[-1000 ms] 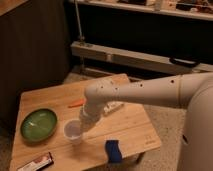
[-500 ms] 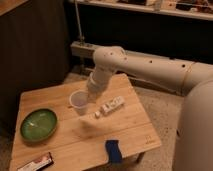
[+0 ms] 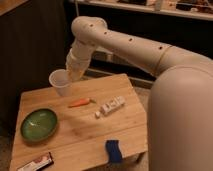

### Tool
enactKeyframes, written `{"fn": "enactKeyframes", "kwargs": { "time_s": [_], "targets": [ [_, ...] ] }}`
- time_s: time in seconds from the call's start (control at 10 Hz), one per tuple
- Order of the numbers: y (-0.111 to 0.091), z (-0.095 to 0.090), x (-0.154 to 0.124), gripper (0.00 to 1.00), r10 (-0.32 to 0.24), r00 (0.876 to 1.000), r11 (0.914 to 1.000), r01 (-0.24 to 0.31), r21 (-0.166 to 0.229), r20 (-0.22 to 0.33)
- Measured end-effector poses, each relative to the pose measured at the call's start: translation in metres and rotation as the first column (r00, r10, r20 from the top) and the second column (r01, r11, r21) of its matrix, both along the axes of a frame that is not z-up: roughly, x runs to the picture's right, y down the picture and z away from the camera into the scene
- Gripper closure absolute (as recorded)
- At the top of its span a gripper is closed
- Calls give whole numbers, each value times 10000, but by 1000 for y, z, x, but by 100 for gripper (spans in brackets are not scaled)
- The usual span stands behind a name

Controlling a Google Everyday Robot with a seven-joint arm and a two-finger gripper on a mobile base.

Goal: Place the ceramic cup in the ceramic bowl

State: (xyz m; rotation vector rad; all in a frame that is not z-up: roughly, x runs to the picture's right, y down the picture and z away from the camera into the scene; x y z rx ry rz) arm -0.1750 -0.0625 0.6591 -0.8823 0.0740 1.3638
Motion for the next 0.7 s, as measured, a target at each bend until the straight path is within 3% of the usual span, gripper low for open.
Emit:
{"fn": "enactKeyframes", "kwargs": {
  "time_s": [0.7],
  "targets": [
    [2, 2, 2, 100, 8, 10000, 10000, -8, 87, -24]
  ]
}}
